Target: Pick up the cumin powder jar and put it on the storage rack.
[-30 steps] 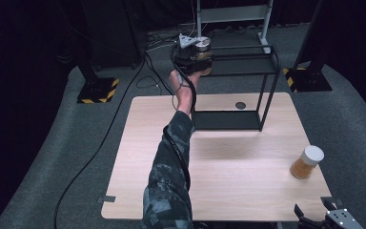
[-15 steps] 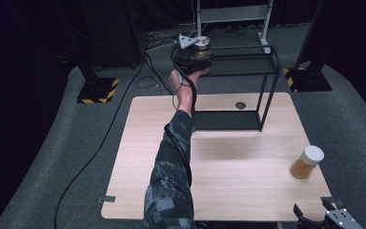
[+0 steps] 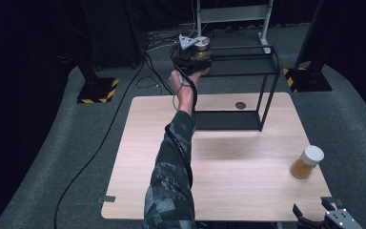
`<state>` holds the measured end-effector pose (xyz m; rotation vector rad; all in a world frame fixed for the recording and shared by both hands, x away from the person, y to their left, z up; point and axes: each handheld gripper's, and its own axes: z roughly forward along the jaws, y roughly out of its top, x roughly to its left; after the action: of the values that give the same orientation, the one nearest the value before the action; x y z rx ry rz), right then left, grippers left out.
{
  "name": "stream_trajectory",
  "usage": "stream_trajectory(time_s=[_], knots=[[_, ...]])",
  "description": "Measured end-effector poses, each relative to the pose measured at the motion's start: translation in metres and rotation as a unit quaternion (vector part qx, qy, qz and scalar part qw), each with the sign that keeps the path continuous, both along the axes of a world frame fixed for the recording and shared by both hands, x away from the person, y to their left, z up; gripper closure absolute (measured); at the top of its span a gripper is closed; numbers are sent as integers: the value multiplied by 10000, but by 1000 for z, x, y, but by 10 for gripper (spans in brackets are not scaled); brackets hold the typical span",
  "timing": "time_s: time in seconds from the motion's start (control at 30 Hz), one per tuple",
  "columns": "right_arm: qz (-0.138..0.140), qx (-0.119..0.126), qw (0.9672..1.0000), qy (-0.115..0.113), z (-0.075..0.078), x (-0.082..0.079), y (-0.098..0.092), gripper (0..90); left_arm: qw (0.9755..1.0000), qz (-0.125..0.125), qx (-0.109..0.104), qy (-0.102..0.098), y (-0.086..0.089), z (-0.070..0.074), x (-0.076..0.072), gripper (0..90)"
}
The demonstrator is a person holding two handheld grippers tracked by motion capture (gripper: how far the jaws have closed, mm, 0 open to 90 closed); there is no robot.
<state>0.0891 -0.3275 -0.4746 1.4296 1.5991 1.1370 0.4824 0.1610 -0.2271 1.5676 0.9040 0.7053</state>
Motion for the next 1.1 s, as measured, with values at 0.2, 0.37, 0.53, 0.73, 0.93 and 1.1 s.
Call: stream_trajectory(time_s=[0.2, 0.37, 0.53, 0.73, 0.93, 1.1], knots=[[22, -50, 10000, 12, 0, 1, 2, 0, 9999, 40, -111, -99, 10, 0, -17, 59], [10, -84, 10000, -5, 1, 0, 4, 0, 9996, -187, 123, 162, 26, 7, -30, 0], [-10, -122, 9999, -23, 3, -1, 5, 0, 9988, -298, 319, 240, 42, -2, -55, 0], [-6, -111, 9999, -14, 2, 0, 6, 0, 9961, -277, 793, 266, 55, -23, -98, 0], [-21, -66, 10000, 57, -5, 3, 7, 0, 9975, -247, 589, 293, 78, -69, -153, 0], [-67, -89, 9999, 95, -7, 4, 10, 0, 9949, 0, 783, 635, 82, -120, -191, 0]])
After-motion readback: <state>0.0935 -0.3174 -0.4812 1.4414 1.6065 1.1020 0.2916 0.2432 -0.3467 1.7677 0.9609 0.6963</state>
